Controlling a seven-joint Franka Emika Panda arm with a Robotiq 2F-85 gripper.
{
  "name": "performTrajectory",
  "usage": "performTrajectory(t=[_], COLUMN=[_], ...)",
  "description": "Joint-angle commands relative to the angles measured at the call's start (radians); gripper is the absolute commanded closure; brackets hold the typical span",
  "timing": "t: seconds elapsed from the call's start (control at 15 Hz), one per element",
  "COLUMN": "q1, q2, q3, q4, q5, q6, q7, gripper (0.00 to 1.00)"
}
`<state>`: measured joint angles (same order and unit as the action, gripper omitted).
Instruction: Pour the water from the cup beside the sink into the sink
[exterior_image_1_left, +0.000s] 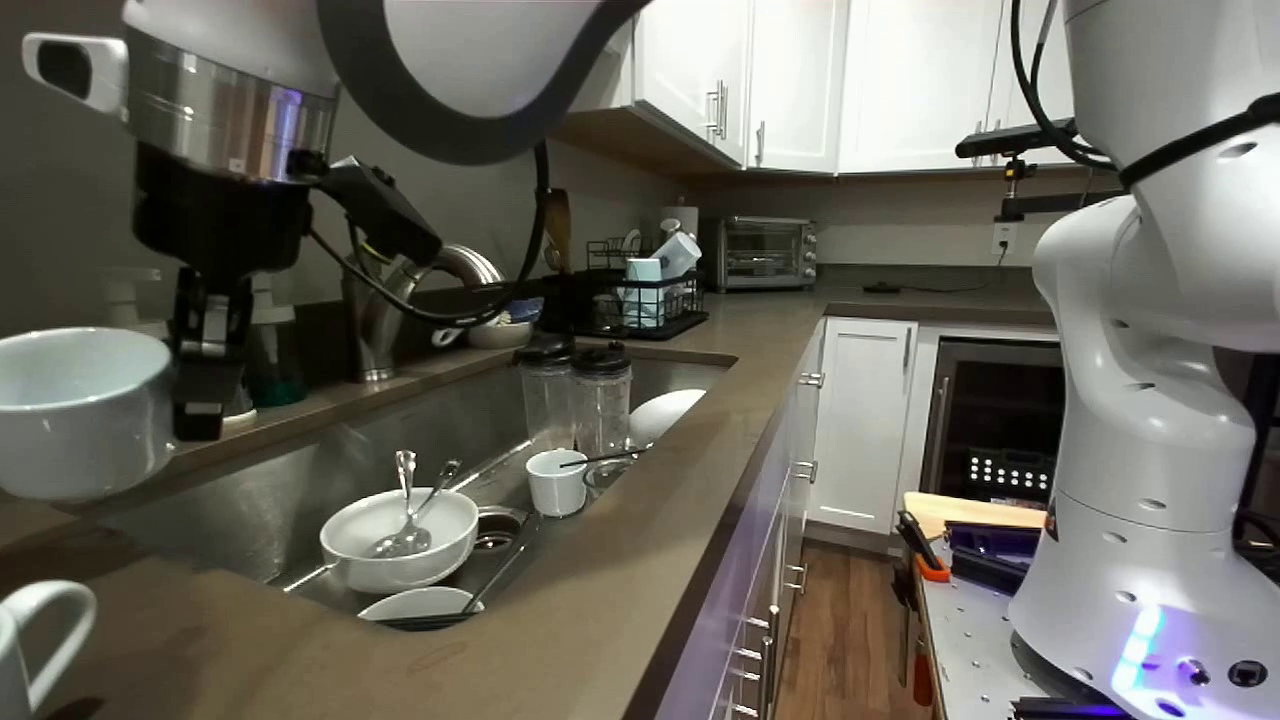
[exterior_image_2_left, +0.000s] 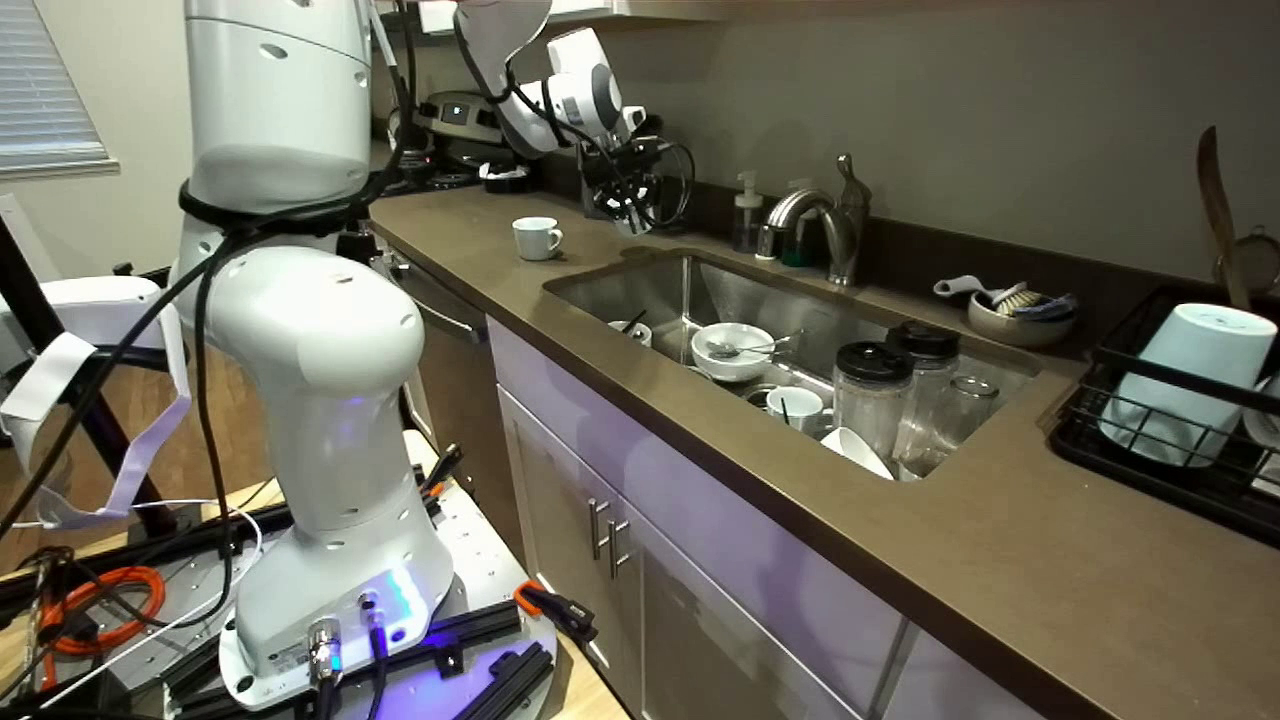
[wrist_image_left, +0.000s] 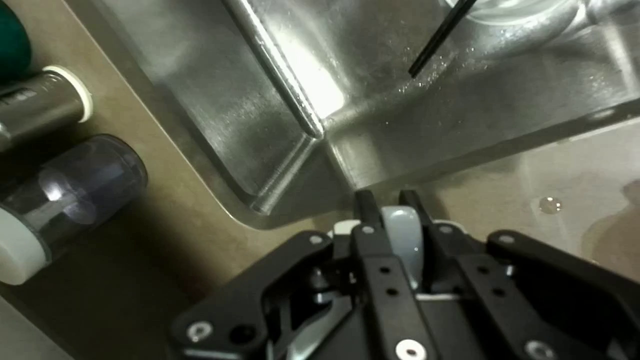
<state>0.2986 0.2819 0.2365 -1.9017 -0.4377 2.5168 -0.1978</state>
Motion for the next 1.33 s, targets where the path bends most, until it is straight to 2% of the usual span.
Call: performTrajectory(t=[0.0,0.67,0.93,1.27], q1=[-0.029,-0.089,-0.108,-0.112], q2=[0.023,0.047,0.075,0.137], q3=[0.033,0.117,0.131,0.13], q4=[0.007,0.049,0.075,0.14], q5=[0.111,0.383,0.439,0.448], q6=[0.064,0.012,-0.006,-0.065], q7=[-0.114,-0.341,-0.398,-0.424], gripper=[0.95,0.94,0.94,0.94])
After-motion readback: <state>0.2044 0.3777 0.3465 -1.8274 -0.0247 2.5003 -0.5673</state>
